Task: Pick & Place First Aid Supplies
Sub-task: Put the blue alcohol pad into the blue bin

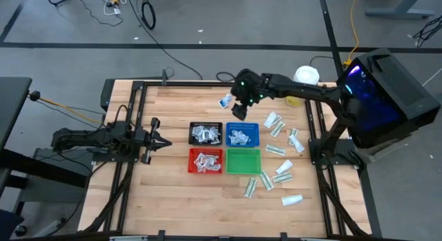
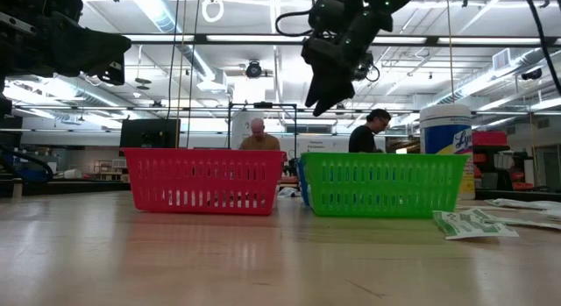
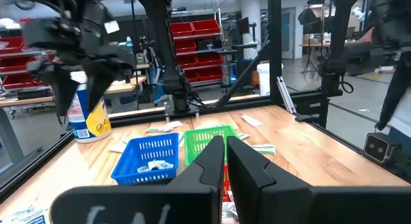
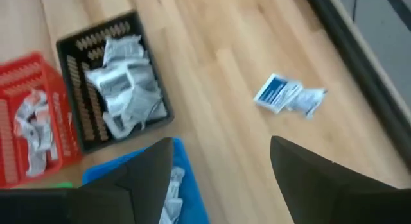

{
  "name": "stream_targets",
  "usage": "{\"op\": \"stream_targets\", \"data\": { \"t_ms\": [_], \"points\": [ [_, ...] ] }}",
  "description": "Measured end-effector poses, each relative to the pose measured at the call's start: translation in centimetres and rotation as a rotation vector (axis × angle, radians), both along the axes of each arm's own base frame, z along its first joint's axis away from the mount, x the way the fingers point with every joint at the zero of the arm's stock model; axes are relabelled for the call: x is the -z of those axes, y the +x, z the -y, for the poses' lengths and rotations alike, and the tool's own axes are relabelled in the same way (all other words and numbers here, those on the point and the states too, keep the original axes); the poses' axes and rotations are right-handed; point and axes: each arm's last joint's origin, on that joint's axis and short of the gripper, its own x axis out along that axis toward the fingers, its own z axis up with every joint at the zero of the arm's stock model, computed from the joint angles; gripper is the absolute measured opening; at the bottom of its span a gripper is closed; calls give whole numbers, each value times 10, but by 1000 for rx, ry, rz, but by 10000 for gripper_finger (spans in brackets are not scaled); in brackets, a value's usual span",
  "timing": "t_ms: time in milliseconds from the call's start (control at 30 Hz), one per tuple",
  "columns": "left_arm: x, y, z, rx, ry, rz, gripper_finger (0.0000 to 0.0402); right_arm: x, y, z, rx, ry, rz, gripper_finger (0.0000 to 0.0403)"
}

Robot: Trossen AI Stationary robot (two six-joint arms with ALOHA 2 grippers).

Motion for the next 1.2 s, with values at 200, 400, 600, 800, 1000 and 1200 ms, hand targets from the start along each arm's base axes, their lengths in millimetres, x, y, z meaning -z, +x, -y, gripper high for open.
{"op": "stream_targets", "data": {
  "t_ms": [200,400,600,800,1000,1200],
  "points": [
    [0,0,0,0,0,0,25,-10,8,26,76,8,7,262],
    [0,0,0,0,0,0,25,8,17,49,124,27,-20,262],
    [0,0,0,0,0,0,25,33,23,66,161,26,-55,262],
    [0,0,0,0,0,0,25,57,31,86,220,-17,-54,262],
    [0,0,0,0,0,0,25,81,32,104,286,12,-61,262],
    [0,0,0,0,0,0,25,93,29,114,319,38,-80,262]
  ]
}}
